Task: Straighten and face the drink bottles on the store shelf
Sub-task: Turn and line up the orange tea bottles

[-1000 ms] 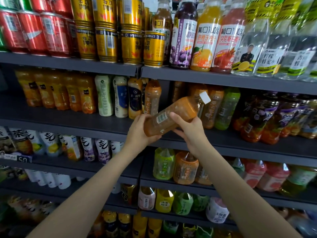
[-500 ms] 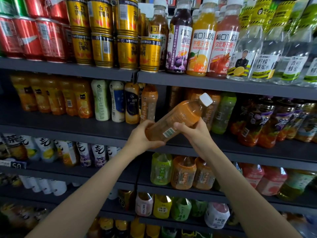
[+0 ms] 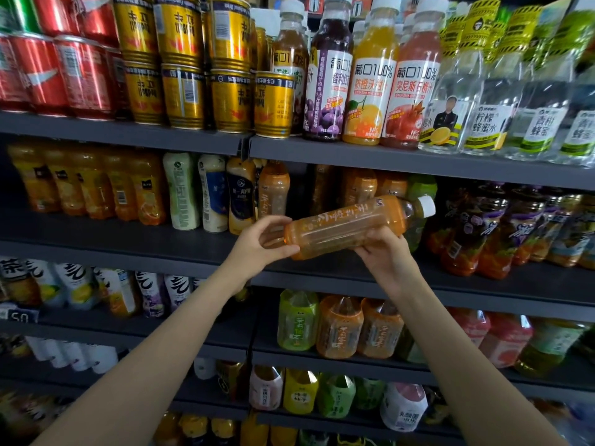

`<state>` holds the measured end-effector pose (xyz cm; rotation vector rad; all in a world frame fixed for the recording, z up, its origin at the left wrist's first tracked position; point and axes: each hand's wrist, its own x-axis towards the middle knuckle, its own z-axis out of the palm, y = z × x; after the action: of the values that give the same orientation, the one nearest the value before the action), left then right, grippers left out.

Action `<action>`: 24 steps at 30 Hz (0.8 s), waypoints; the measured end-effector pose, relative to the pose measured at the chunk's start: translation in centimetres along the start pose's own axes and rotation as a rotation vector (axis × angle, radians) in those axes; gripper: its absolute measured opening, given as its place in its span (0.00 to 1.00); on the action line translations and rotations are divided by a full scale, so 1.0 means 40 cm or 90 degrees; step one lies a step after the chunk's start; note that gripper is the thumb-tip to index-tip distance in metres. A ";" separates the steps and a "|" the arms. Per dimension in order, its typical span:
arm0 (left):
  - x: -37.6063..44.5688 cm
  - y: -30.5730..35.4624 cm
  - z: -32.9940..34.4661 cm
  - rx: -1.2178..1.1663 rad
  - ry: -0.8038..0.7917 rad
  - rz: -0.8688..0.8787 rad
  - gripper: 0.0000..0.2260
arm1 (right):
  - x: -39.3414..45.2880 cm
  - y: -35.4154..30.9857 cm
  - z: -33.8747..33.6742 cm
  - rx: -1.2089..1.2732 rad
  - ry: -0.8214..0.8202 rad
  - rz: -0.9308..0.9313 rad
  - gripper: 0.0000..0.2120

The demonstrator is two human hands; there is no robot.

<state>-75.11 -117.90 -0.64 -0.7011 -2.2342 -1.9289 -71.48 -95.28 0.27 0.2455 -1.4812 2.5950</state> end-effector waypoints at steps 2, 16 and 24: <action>0.010 -0.008 0.007 0.041 -0.021 0.005 0.20 | 0.001 -0.005 -0.009 -0.004 -0.014 -0.008 0.21; 0.068 -0.092 0.000 0.169 0.065 -0.025 0.16 | 0.048 -0.013 0.026 -0.478 -0.031 -0.115 0.28; 0.128 -0.112 -0.018 0.158 0.203 -0.067 0.24 | 0.146 0.058 0.060 -0.548 0.058 -0.096 0.26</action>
<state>-81.63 -117.60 -2.68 -0.2279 -2.2828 -1.6246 -77.48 -98.29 0.76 0.1182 -2.2464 1.6186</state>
